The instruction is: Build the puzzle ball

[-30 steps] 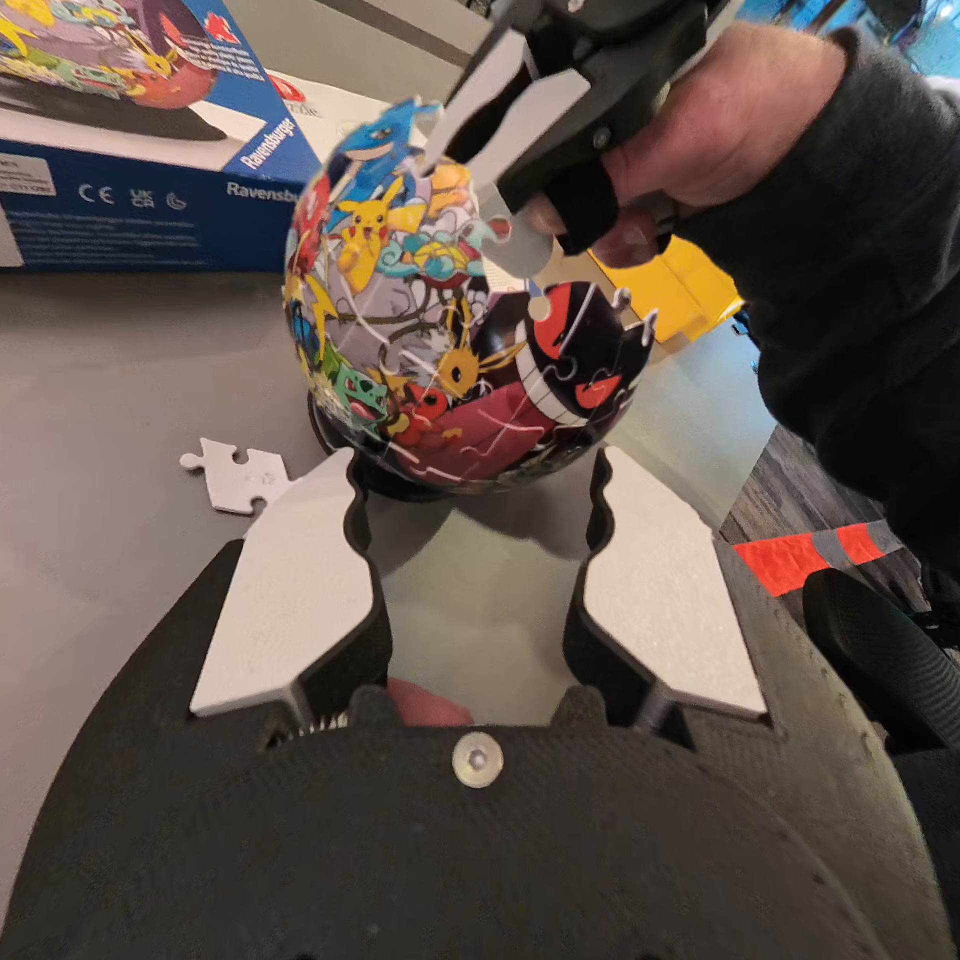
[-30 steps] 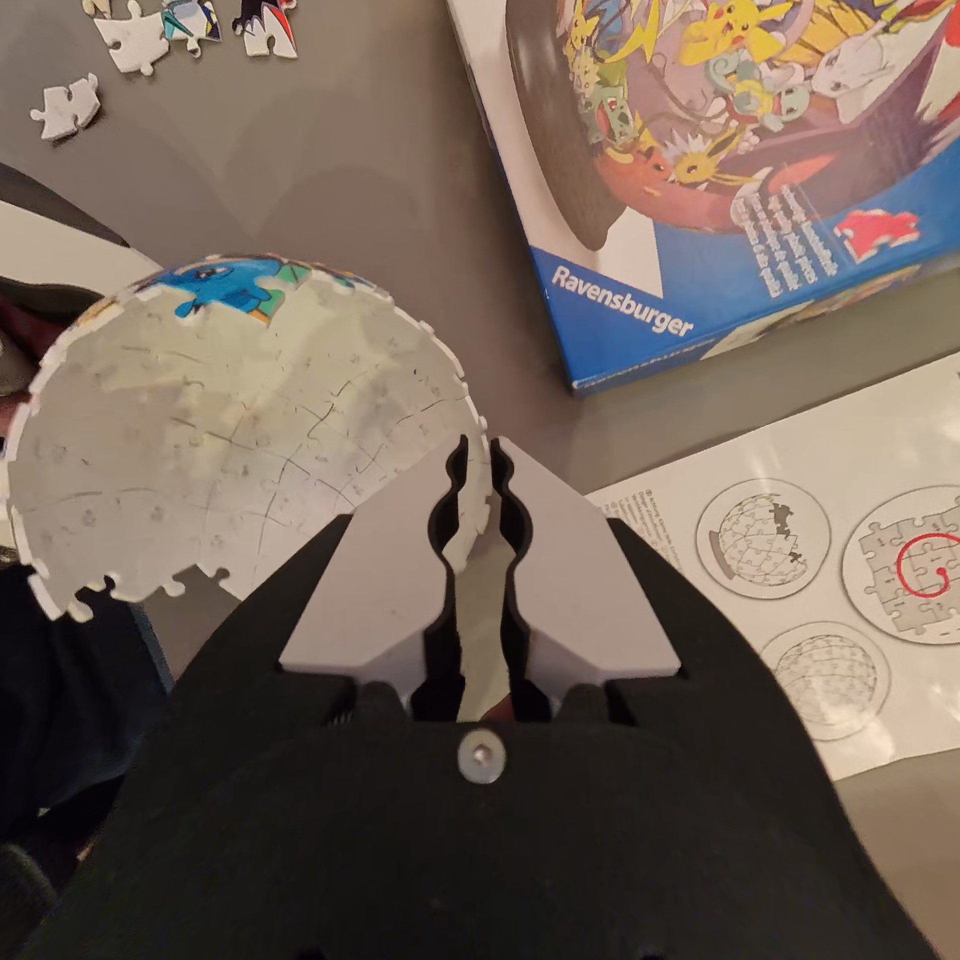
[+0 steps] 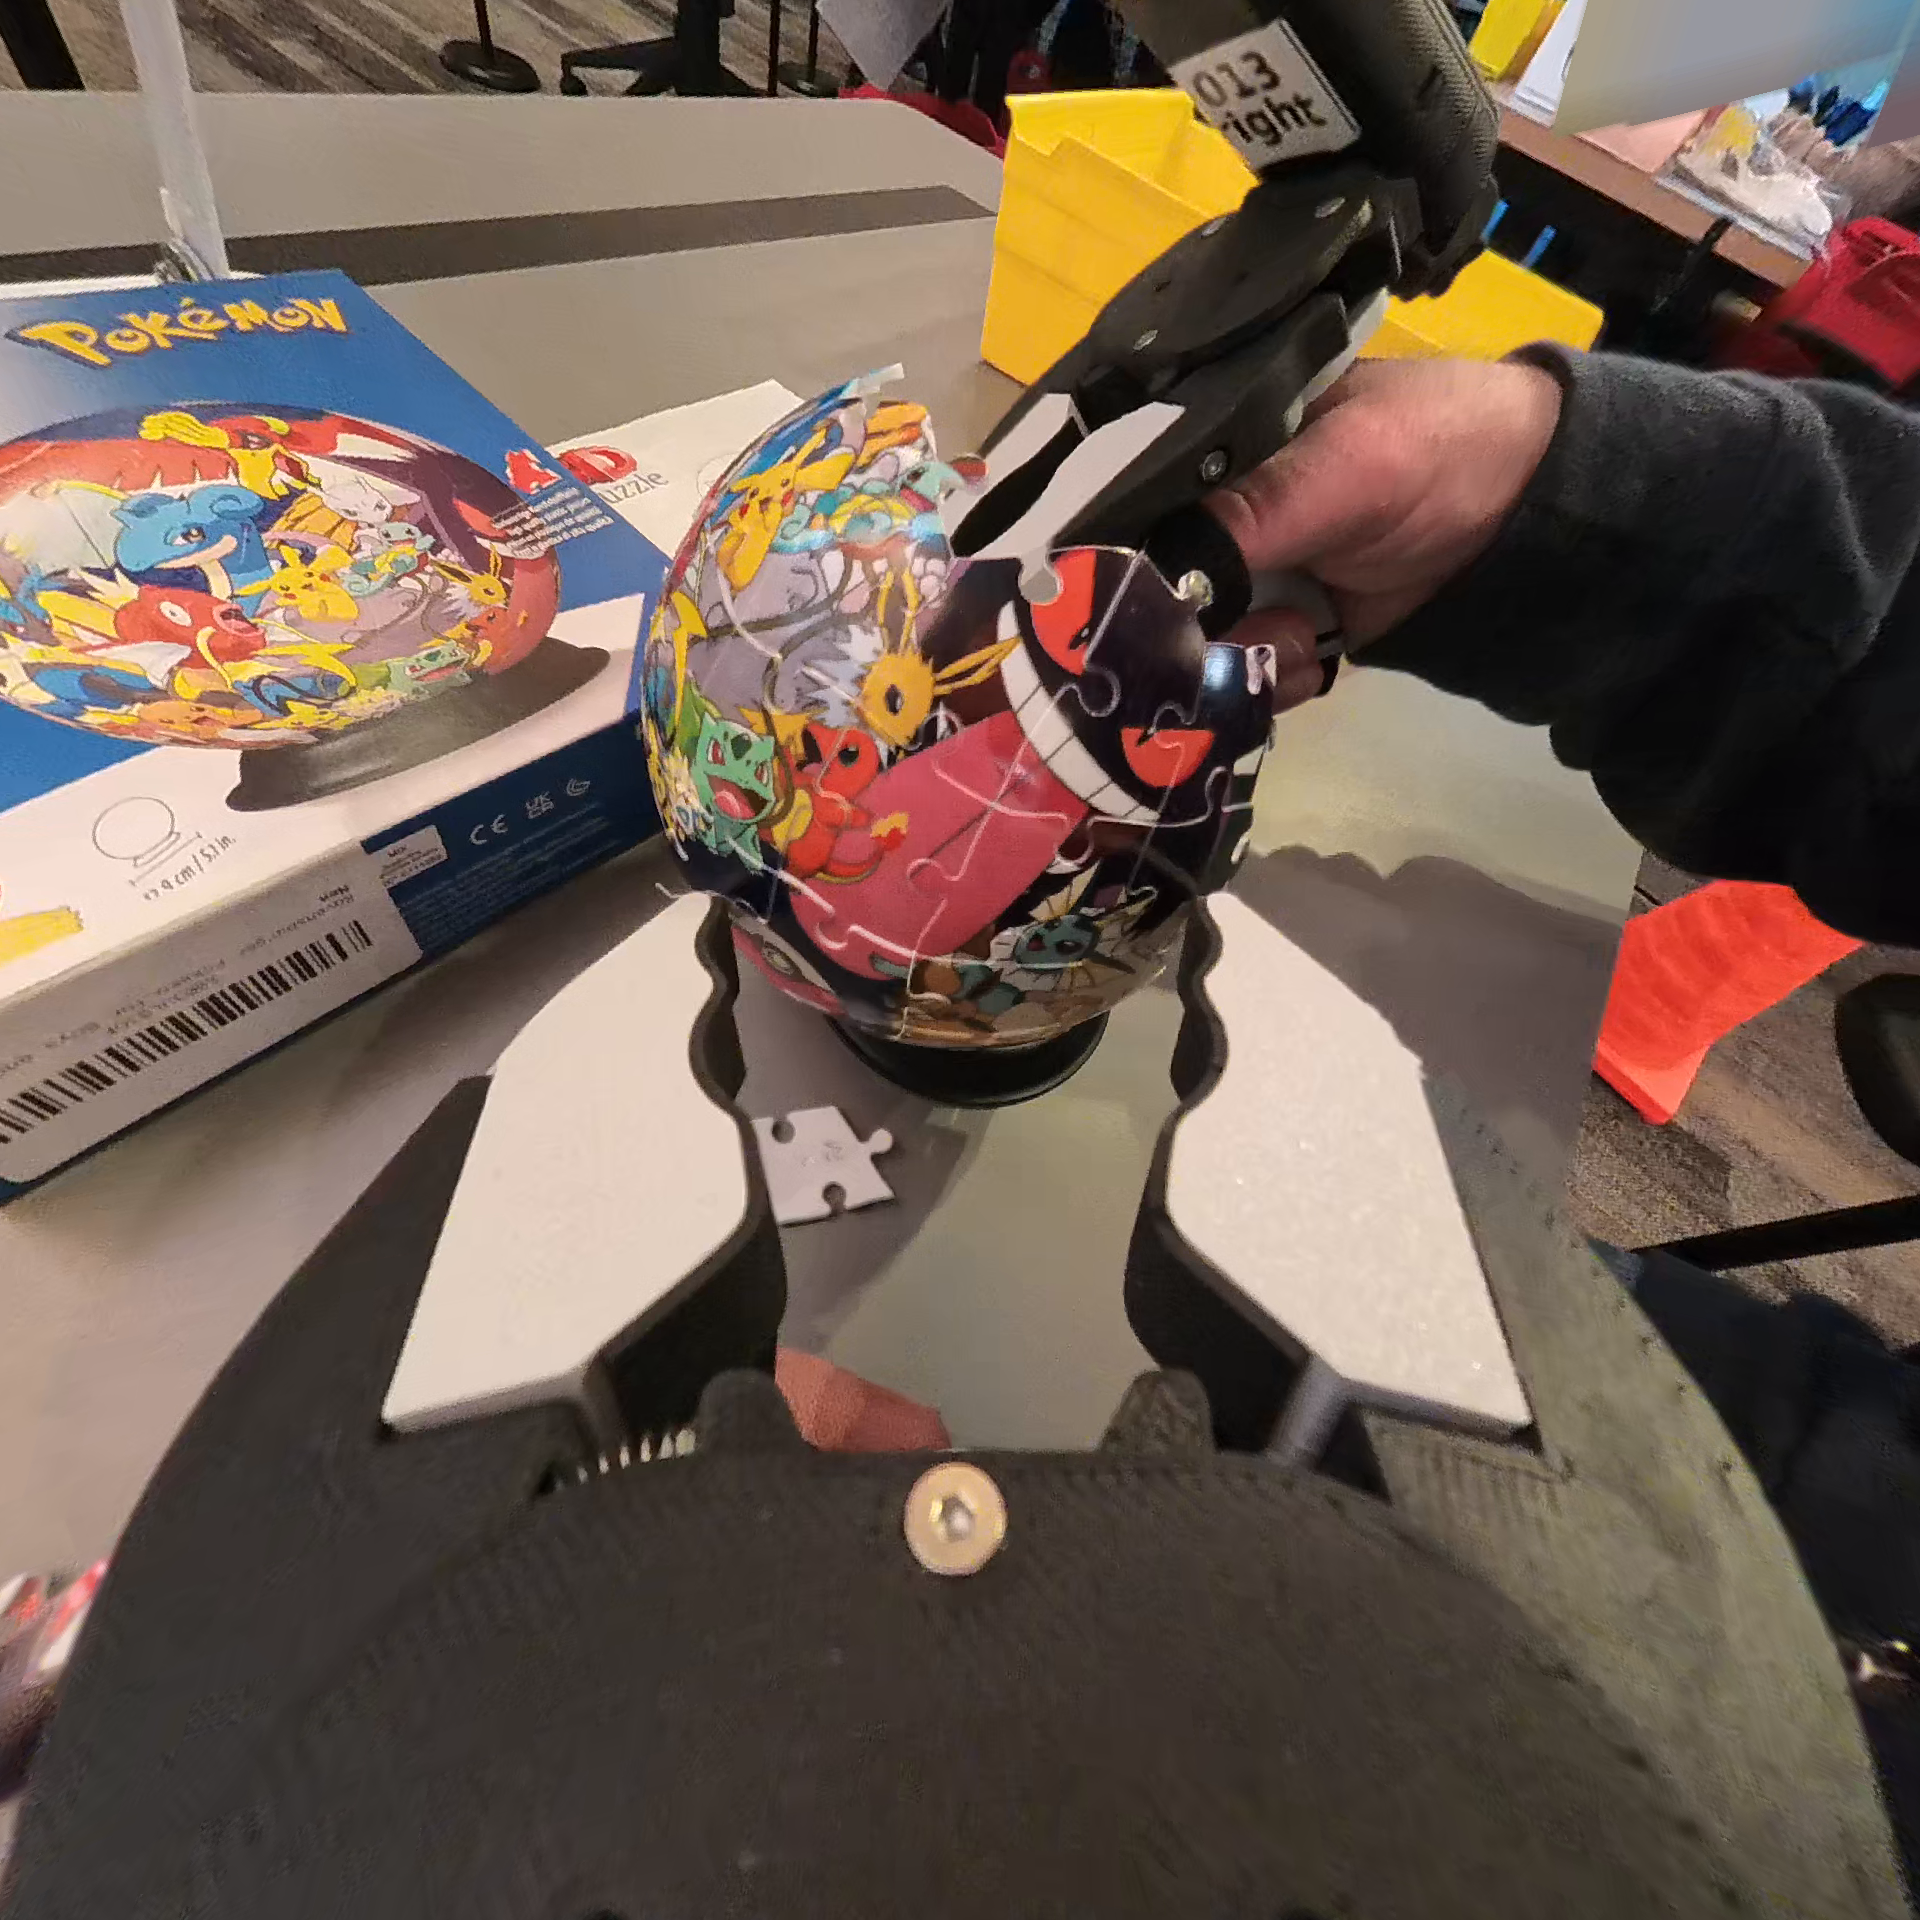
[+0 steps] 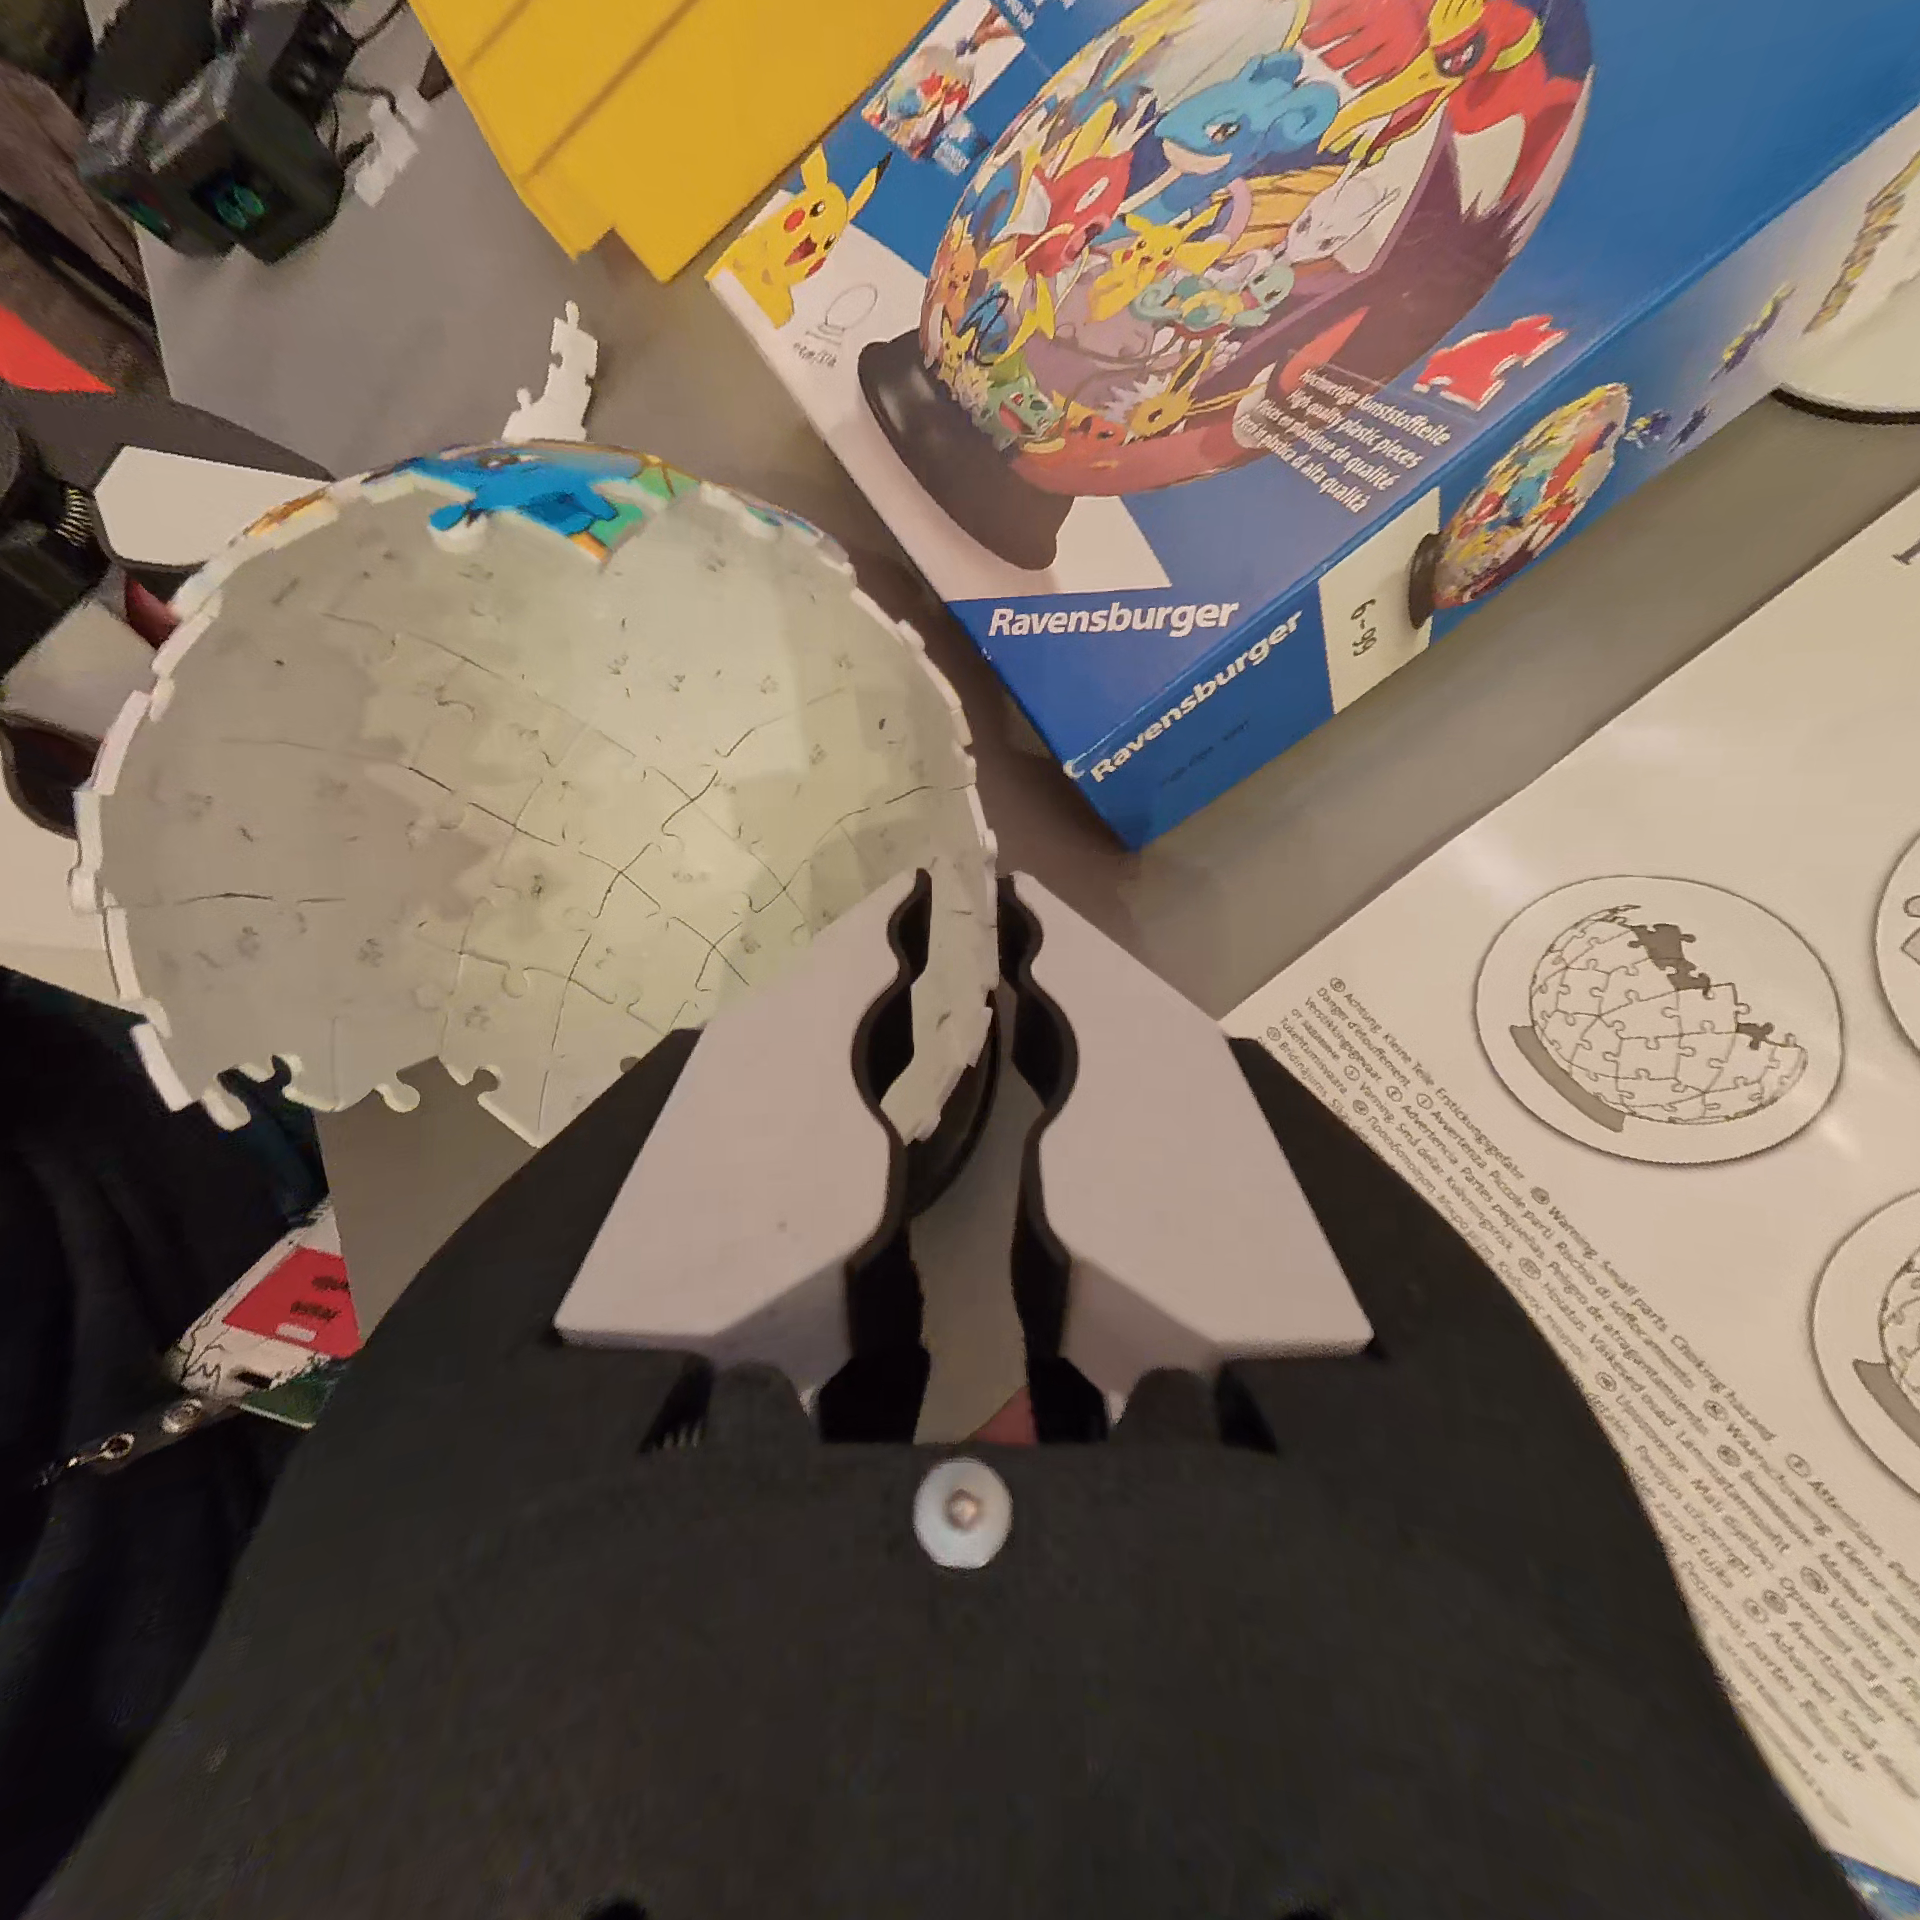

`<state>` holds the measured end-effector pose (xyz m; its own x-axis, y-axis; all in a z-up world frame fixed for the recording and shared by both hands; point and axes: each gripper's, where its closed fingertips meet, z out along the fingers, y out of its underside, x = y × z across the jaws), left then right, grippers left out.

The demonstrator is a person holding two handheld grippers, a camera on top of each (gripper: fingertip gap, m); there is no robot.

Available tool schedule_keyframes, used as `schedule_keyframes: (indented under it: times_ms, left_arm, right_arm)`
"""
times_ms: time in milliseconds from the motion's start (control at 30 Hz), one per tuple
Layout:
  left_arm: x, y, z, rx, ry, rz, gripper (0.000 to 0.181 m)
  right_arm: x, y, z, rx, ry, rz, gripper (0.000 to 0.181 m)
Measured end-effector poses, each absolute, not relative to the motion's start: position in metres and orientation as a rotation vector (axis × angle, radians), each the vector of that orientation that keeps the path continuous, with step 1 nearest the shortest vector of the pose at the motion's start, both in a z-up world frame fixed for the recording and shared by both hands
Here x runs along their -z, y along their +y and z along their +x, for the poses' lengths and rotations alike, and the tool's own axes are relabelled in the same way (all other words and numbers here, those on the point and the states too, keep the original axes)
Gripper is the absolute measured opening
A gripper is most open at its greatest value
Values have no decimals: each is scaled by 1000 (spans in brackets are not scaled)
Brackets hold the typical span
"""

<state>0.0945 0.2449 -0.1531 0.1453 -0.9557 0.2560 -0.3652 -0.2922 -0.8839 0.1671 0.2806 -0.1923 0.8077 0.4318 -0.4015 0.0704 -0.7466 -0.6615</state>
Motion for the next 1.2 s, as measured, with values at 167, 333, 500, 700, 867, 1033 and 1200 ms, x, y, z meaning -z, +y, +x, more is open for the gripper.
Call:
schedule_keyframes:
  times_ms: [167, 333, 500, 700, 867, 1033, 1200]
  left_arm:
    - [155, 242, 95, 1102, 1347, -1721, 81]
    - [156, 238, 98, 1065, 1415, -1681, 81]
    - [155, 240, 101, 1029, 1455, -1651, 79]
    - [157, 238, 96, 1029, 1484, -1654, 77]
    - [159, 238, 89, 1013, 1496, -1671, 79]
    - [150, 244, 56, 956, 1493, -1712, 81]
    - [144, 264, -15, 763, 1519, -1797, 79]
  right_arm:
    - [192, 278, 171, -728, -311, -2285, 11]
    - [195, 270, 176, -723, -265, -2252, 10]
    - [197, 267, 180, -707, -215, -2215, 12]
    - [195, 265, 180, -704, -205, -2202, 15]
    - [188, 266, 182, -698, -201, -2184, 19]
    - [179, 266, 190, -668, -189, -2162, 25]
    - [172, 262, 201, -633, -174, -2144, 27]
